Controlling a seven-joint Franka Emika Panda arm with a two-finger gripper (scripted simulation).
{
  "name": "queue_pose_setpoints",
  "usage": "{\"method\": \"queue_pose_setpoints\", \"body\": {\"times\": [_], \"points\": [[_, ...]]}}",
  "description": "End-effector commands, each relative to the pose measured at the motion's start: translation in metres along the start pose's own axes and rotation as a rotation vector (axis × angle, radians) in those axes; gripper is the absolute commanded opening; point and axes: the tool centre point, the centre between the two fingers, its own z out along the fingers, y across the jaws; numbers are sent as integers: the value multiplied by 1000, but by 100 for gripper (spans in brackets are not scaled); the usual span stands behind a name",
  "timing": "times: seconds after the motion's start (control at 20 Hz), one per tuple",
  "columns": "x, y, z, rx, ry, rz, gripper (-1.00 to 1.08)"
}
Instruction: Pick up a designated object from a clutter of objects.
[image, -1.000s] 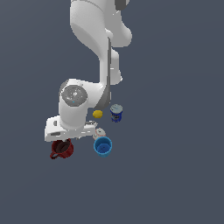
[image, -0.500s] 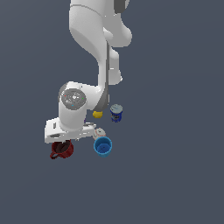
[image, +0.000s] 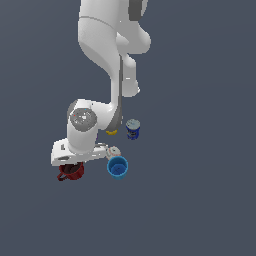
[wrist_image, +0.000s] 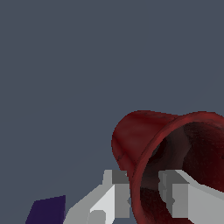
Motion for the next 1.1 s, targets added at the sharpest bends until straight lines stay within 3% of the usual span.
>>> {"method": "queue_pose_setpoints", "body": {"times": [0.0, 0.6, 1.05], "points": [[0, -1, 1, 1, -1, -1, -100], [1, -2, -5, -1, 1, 0, -100], [10, -27, -52, -1, 1, 0, -100]]}}
